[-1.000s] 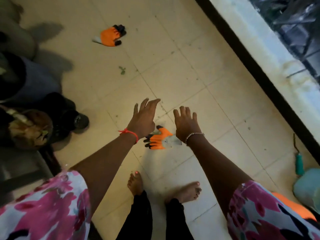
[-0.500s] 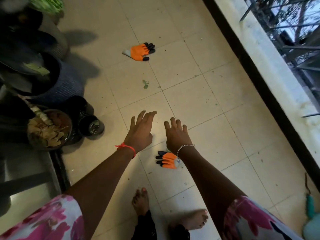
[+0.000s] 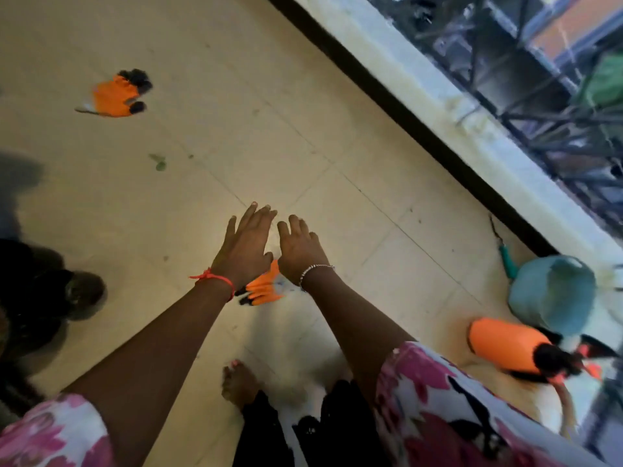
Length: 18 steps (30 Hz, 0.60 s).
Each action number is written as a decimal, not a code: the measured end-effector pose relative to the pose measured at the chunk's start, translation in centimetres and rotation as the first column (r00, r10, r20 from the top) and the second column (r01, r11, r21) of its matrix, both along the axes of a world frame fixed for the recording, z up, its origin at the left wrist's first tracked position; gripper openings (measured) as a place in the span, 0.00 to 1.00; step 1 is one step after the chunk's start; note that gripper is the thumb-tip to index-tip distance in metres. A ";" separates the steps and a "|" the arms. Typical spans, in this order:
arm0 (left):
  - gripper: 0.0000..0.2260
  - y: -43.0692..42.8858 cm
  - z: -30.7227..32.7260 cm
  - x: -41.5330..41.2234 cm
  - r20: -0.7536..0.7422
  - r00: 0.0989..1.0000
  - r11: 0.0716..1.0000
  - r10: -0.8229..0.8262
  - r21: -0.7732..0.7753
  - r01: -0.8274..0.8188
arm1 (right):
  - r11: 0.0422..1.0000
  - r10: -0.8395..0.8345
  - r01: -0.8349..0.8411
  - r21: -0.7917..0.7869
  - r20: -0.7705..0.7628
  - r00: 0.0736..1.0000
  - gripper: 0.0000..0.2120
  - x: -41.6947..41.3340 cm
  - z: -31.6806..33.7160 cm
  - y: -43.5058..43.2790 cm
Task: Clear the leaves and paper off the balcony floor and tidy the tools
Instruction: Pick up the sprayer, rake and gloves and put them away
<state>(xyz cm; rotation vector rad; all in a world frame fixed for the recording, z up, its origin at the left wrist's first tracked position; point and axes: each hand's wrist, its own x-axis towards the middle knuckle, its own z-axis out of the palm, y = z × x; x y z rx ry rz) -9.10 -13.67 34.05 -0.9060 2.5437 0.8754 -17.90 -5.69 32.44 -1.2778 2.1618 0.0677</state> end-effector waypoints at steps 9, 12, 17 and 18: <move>0.32 13.3 -2.8 -15.5 0.016 0.935 0.933 -0.354 0.075 0.352 | 0.925 -0.360 0.359 0.123 -0.014 0.933 0.24 -14.1 -2.1 17.4; 0.30 17.6 -3.8 -20.9 0.021 0.895 0.892 -0.445 0.095 0.441 | 0.866 -0.478 0.476 0.153 -0.024 0.878 0.23 -19.1 -3.2 22.7; 0.27 23.1 -5.5 -29.5 -0.002 0.841 0.833 -0.541 0.133 0.537 | 0.743 -0.657 0.648 0.165 -0.005 0.754 0.25 -26.7 -5.1 29.6; 0.27 23.8 -5.8 -30.8 -0.004 0.833 0.826 -0.553 0.132 0.549 | 0.720 -0.683 0.674 0.166 -0.004 0.731 0.25 -27.9 -5.6 30.7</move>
